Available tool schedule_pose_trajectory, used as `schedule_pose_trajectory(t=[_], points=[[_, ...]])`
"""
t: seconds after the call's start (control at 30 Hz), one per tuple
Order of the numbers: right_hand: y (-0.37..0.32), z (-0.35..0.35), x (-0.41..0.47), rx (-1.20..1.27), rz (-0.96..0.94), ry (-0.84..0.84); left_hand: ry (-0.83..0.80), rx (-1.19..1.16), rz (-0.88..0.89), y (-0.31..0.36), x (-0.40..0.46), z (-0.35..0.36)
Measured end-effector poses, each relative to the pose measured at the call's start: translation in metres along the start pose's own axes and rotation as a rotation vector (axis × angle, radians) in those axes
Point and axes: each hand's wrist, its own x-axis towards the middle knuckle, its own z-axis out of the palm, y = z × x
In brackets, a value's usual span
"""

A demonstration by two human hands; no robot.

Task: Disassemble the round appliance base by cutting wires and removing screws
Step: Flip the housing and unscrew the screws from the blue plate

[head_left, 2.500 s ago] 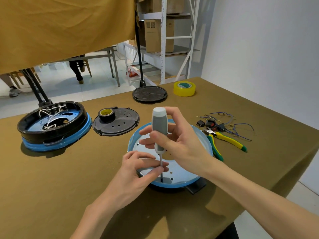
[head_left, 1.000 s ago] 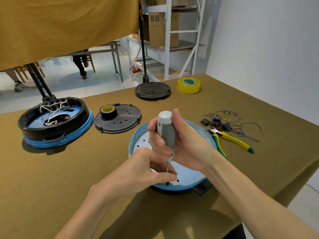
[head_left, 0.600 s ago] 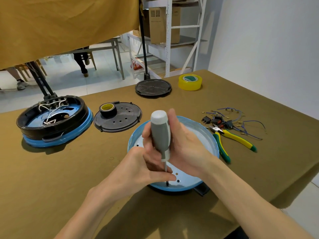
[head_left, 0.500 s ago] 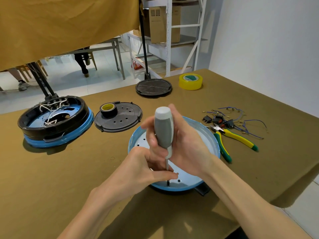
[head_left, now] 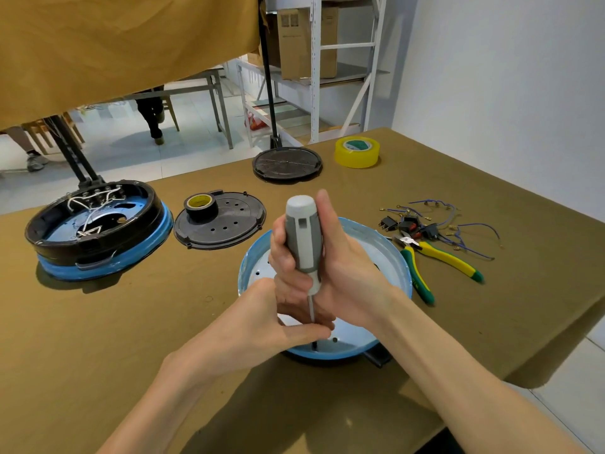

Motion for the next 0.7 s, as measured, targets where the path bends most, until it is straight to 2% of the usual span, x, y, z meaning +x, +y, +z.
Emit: schedule_pose_trajectory(t=[0.17,0.37,0.5,0.7], points=[[-0.001,-0.003,0.0,0.074,0.016,0.031,-0.008,0.031,-0.013,-0.001,0.001,0.0],[0.001,0.003,0.001,-0.1,-0.066,0.063,0.064,0.01,0.0,-0.003,-0.001,0.002],[0.0,0.005,0.002,-0.068,0.013,0.03,0.134,0.029,-0.004,-0.004,0.001,0.003],[-0.004,0.009,-0.002,-0.26,-0.09,0.062,0.104,0.102,-0.002,-0.007,0.002,0.003]])
